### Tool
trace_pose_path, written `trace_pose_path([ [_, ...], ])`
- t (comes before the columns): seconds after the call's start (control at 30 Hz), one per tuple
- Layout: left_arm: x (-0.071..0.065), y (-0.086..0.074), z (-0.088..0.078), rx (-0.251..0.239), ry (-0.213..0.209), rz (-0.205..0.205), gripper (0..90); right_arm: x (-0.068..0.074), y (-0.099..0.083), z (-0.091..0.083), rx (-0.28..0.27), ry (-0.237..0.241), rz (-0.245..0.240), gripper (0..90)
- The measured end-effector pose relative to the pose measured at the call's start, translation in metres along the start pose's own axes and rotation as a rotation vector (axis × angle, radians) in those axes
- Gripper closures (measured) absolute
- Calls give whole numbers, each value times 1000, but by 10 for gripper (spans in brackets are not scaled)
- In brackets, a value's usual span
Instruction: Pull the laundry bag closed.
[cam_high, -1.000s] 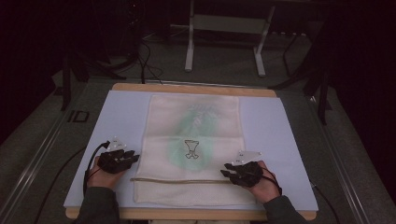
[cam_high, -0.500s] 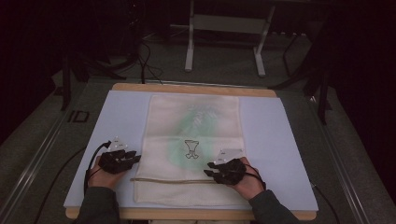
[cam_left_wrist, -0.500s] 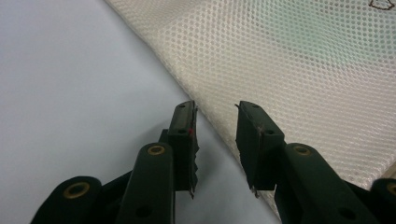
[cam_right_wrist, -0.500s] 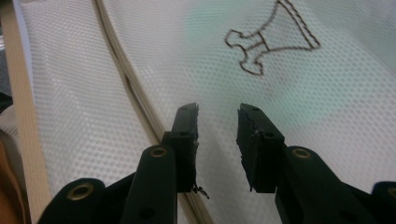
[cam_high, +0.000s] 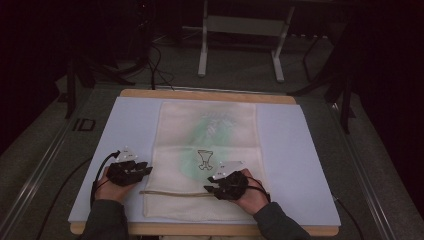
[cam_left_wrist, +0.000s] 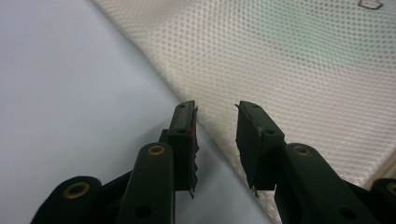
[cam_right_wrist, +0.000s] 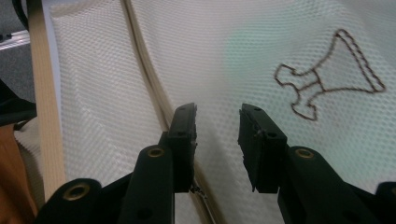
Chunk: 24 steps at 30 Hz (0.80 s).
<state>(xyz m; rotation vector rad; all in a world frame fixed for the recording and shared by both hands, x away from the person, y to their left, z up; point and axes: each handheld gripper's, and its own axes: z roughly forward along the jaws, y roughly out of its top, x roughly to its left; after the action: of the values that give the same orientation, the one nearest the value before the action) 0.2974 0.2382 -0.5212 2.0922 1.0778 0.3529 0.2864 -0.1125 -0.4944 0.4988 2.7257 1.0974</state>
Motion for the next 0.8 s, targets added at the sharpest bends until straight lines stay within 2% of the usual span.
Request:
trace_pose_path([
  [0.17, 0, 0, 0, -4, -16, 1, 676, 7, 6, 8, 8, 14, -26, 672],
  [0.33, -1, 1, 1, 0, -40, 8, 676, 12, 12, 15, 3, 31, -35, 674],
  [0.8, 0, 0, 3, 19, -73, 18, 677, 26, 31, 35, -20, 72, -64, 663],
])
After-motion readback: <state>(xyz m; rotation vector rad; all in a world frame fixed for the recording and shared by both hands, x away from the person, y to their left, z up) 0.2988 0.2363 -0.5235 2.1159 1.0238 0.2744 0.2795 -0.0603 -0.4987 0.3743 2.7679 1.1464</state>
